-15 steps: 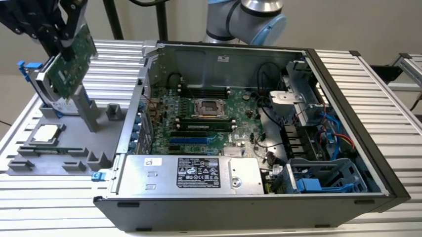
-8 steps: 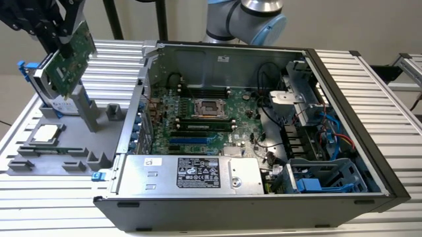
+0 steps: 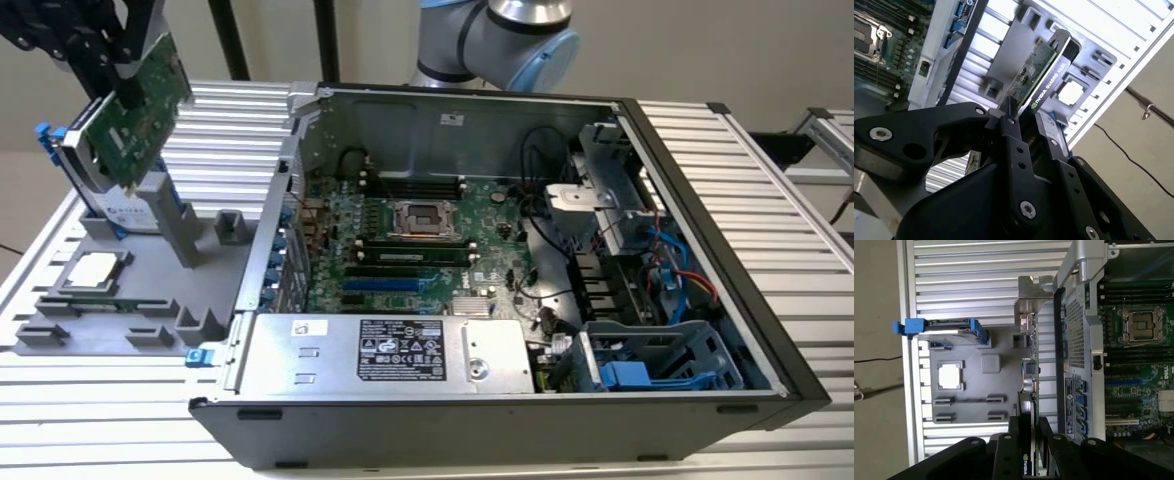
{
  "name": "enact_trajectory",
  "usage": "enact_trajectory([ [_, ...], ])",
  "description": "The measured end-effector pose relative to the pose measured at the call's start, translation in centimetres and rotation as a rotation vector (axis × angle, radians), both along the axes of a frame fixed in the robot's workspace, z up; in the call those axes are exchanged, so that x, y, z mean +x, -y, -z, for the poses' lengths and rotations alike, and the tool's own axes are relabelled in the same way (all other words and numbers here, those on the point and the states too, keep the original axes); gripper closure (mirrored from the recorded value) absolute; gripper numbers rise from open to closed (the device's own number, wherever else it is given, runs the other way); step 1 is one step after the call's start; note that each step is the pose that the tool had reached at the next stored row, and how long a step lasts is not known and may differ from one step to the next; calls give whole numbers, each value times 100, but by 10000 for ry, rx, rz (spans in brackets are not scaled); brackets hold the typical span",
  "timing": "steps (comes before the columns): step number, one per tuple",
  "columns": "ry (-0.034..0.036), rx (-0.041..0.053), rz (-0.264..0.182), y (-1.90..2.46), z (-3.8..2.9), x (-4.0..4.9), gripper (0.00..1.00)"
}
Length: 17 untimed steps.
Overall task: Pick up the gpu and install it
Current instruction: 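Pick up the gpu and move the gpu toward the slot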
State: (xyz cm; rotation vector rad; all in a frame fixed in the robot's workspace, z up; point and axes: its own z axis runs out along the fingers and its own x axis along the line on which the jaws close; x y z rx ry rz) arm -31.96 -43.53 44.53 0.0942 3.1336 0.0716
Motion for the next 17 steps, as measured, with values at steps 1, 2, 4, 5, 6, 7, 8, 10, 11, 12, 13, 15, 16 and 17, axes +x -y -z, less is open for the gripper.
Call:
enact_trajectory([
  [1, 0, 0, 0, 0, -10, 0, 100],
  [2, 0, -1, 0, 0, -20, 0, 100],
  [4, -1, 0, 0, 0, -37, 0, 100],
  [5, -1, -1, 0, 0, -46, 0, 100],
  [6, 0, 0, 0, 0, -54, 0, 100],
  [7, 0, 0, 0, 0, -61, 0, 100],
  [8, 0, -1, 0, 0, -68, 0, 100],
  [10, -1, -1, 0, 0, -83, 0, 100],
  [11, -1, 0, 0, 0, -89, 0, 100],
  [12, 0, 0, 0, 0, -95, 0, 100],
  [13, 0, 0, 0, 0, -101, 0, 100],
  [15, 0, 0, 0, 0, -113, 0, 100],
  [16, 0, 0, 0, 0, -119, 0, 100],
  [17, 0, 0, 0, 0, -126, 0, 100],
])
